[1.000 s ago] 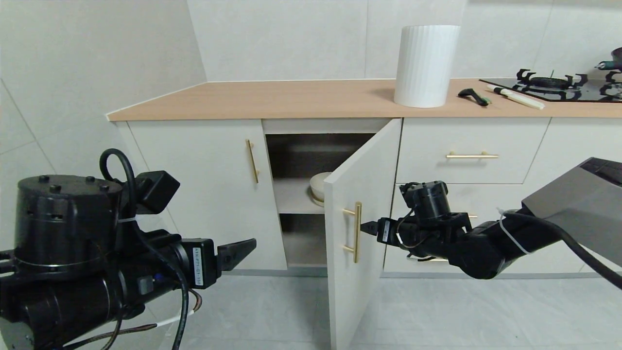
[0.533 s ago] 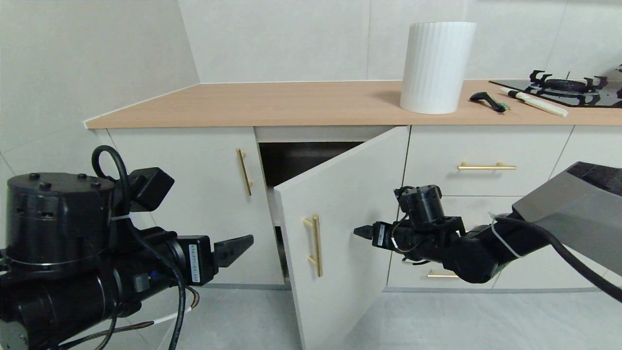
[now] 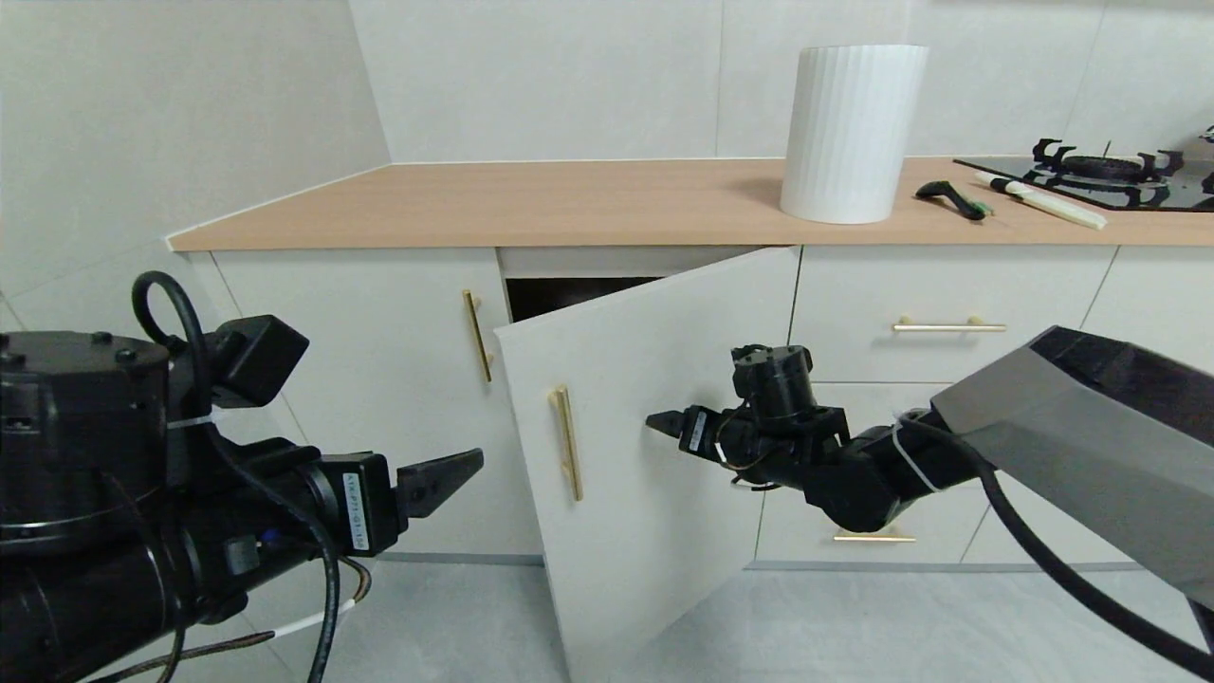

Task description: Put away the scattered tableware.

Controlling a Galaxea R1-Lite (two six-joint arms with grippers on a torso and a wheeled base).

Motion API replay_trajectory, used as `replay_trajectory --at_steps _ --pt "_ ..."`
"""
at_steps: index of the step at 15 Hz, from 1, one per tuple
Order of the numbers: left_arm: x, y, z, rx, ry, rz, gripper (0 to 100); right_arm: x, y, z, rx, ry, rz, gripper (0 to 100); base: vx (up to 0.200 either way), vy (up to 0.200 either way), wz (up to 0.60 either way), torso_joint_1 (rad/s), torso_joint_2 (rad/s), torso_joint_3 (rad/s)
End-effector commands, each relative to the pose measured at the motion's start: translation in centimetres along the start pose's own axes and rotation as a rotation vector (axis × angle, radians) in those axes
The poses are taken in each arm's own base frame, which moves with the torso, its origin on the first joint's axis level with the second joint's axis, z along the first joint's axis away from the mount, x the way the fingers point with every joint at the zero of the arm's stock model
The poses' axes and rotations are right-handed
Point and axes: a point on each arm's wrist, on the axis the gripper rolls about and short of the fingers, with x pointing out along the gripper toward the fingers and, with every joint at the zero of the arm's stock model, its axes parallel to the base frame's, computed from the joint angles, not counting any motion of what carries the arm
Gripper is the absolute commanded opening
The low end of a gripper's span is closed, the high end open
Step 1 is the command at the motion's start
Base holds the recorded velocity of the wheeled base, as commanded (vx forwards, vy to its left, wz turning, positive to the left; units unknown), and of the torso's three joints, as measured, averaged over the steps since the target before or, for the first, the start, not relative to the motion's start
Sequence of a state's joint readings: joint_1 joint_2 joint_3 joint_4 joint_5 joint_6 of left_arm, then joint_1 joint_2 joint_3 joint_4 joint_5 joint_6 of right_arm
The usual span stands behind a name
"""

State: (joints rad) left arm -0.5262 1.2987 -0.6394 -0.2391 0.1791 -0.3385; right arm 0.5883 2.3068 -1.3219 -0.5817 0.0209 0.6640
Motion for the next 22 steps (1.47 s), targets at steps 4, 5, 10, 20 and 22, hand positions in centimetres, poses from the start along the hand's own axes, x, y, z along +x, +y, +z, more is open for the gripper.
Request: replay_trajectory --at_steps 4,5,10,20,22 --pt "-0.9 0.1 0.3 -0.007 -0.032 -0.013 100 3.2 -0.1 -0.1 0.077 -0.033 0.011 100 0.000 0.000 0.00 0.000 0.00 0.000" --pt "-0.9 0.1 0.3 -0.006 -0.031 -0.012 100 3.7 -0.1 0.1 0.092 -0.046 0.015 100 0.000 0.000 0.00 0.000 0.00 0.000" --pt "-0.8 0.1 0.2 -0.005 -0.025 -0.010 100 5.9 -1.8 1.5 0.154 -0.140 -0.025 100 0.000 0.000 0.00 0.000 0.00 0.000" --pt "-0.5 0.1 0.0 -0.006 -0.012 -0.007 100 8.9 -4.7 3.4 0.203 -0.288 -0.124 100 0.000 0.000 0.00 0.000 0.00 0.000" --pt "-0.5 0.1 0.1 -0.006 -0.013 -0.008 100 8.9 -4.9 3.7 0.207 -0.291 -0.131 100 0.000 0.000 0.00 0.000 0.00 0.000"
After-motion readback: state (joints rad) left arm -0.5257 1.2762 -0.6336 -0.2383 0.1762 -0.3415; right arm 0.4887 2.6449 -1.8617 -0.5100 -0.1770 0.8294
